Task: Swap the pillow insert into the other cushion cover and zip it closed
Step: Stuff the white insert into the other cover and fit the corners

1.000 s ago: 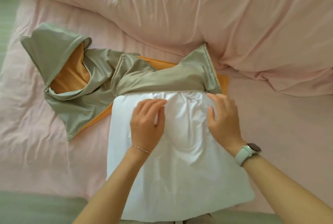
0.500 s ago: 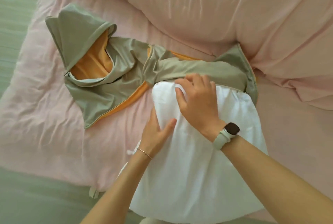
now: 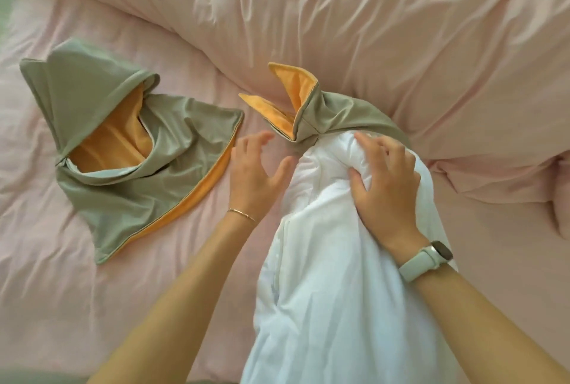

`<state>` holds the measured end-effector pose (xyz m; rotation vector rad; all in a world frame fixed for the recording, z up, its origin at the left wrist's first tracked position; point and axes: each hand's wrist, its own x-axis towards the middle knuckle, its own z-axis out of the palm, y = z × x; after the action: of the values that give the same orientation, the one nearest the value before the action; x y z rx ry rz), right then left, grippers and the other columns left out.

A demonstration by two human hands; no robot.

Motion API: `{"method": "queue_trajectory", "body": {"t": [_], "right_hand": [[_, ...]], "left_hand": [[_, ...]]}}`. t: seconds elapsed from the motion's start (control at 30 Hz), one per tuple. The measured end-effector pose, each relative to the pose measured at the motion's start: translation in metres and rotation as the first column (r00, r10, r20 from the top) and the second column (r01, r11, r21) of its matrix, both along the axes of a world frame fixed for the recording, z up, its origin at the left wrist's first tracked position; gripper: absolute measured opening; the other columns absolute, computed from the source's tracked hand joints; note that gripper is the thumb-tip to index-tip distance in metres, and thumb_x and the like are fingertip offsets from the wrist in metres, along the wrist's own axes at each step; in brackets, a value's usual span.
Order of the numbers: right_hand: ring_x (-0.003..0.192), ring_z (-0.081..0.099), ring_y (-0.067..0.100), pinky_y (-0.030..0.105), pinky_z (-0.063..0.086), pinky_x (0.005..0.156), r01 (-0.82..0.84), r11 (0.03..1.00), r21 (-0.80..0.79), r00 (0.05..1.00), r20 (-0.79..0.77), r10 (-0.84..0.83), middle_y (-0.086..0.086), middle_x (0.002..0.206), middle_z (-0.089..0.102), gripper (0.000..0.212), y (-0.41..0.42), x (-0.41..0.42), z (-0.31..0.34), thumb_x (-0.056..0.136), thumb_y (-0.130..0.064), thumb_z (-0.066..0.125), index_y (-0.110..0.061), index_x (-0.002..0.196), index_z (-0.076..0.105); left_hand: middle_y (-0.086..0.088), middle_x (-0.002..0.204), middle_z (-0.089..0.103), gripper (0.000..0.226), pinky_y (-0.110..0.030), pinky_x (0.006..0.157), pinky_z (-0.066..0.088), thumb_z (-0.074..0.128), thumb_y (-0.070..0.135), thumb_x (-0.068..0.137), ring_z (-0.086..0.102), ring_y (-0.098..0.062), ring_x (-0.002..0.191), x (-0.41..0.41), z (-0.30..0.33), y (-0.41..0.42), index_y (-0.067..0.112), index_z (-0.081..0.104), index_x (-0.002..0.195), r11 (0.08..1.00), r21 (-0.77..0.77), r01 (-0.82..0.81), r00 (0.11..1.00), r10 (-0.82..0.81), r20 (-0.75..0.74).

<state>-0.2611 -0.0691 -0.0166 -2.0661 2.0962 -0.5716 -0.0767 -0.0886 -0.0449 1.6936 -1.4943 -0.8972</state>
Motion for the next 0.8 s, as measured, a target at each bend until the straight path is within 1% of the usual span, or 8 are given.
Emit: {"method": "queue_trajectory", "body": {"t": [0.07,0.13,0.23,0.33,0.4,0.47,0.57,0.8], "right_hand": [[0.112,0.038,0.025,0.047,0.039,0.08,-0.049,0.985,-0.166,0.994,-0.109,0.031,0.003,0.124,0.038,0.05,0.008,-0.005,-0.006,0.08,-0.009,0.057,-0.029,0.124,0.042],[0.112,0.042,0.023,0.046,0.032,0.087,-0.119,0.95,-0.288,0.976,-0.208,0.059,0.001,0.121,0.04,0.05,0.01,-0.008,-0.01,0.079,0.0,0.056,-0.029,0.119,0.047],[0.105,0.047,0.022,0.042,0.028,0.086,-0.172,0.936,-0.308,0.964,-0.247,0.096,-0.001,0.115,0.05,0.043,0.007,-0.012,-0.008,0.077,0.003,0.059,-0.028,0.106,0.064],[0.107,0.054,0.025,0.04,0.031,0.087,-0.177,0.969,-0.171,0.956,-0.263,0.128,0.004,0.113,0.062,0.035,0.007,-0.005,0.009,0.081,-0.008,0.055,-0.023,0.11,0.067],[0.118,0.053,0.029,0.044,0.035,0.095,-0.104,0.994,-0.038,0.965,-0.246,0.091,0.011,0.125,0.059,0.041,0.014,0.014,0.019,0.086,-0.026,0.043,-0.017,0.122,0.061],[0.129,0.042,0.033,0.05,0.029,0.105,-0.039,0.996,0.082,0.973,-0.225,0.056,0.018,0.136,0.049,0.058,0.021,0.03,0.019,0.085,-0.038,0.035,-0.009,0.131,0.051],[0.134,0.035,0.033,0.046,0.014,0.109,-0.016,0.984,0.179,0.976,-0.212,0.055,0.021,0.138,0.045,0.064,0.017,0.029,-0.004,0.082,-0.036,0.033,-0.004,0.135,0.045],[0.095,0.061,0.037,0.047,0.031,0.098,-0.208,0.946,0.247,0.95,-0.178,0.255,0.018,0.095,0.068,0.041,-0.037,0.026,-0.052,0.078,-0.022,0.037,-0.005,0.096,0.07]], "left_hand": [[-0.004,0.119,0.054,0.065,-0.032,0.095,0.036,0.048,0.059,0.071,0.046,-0.019,0.111,-0.008,-0.002,-0.021,0.014,0.058,0.117,0.998,-0.034,0.057,0.988,-0.051,0.144],[-0.004,0.111,0.061,0.053,-0.037,0.091,0.036,0.048,0.057,0.072,0.052,-0.025,0.106,-0.018,0.0,-0.038,0.014,0.068,0.097,0.985,-0.128,0.12,0.967,-0.086,0.241],[-0.001,0.093,0.067,0.041,-0.032,0.084,0.033,0.051,0.051,0.078,0.054,-0.022,0.093,-0.03,0.0,-0.051,0.013,0.068,0.077,0.944,-0.269,0.191,0.925,-0.082,0.37],[-0.01,0.075,0.065,0.038,-0.037,0.067,0.041,0.049,0.037,0.087,0.055,-0.027,0.071,-0.039,0.009,-0.052,0.005,0.064,0.075,0.977,-0.16,0.138,0.97,-0.102,0.219],[-0.016,0.074,0.063,0.03,-0.033,0.061,0.034,0.048,0.024,0.091,0.054,-0.03,0.068,-0.044,0.012,-0.055,0.001,0.059,0.075,0.984,-0.128,0.121,0.978,-0.097,0.183],[-0.013,0.067,0.057,0.028,-0.024,0.059,0.029,0.047,0.013,0.093,0.049,-0.017,0.064,-0.046,0.013,-0.057,0.005,0.053,0.067,0.979,-0.133,0.155,0.985,-0.143,0.093],[0.011,0.053,0.036,0.035,-0.013,0.052,0.029,0.042,0.016,0.091,0.04,0.003,0.051,-0.046,0.016,-0.051,0.023,0.035,0.057,0.971,-0.139,0.196,0.978,-0.204,-0.046],[0.01,0.056,0.034,0.037,-0.018,0.054,0.028,0.04,0.02,0.095,0.035,0.002,0.05,-0.015,-0.007,0.0,0.02,0.036,0.058,0.978,0.124,0.17,0.979,-0.154,-0.132]]}}
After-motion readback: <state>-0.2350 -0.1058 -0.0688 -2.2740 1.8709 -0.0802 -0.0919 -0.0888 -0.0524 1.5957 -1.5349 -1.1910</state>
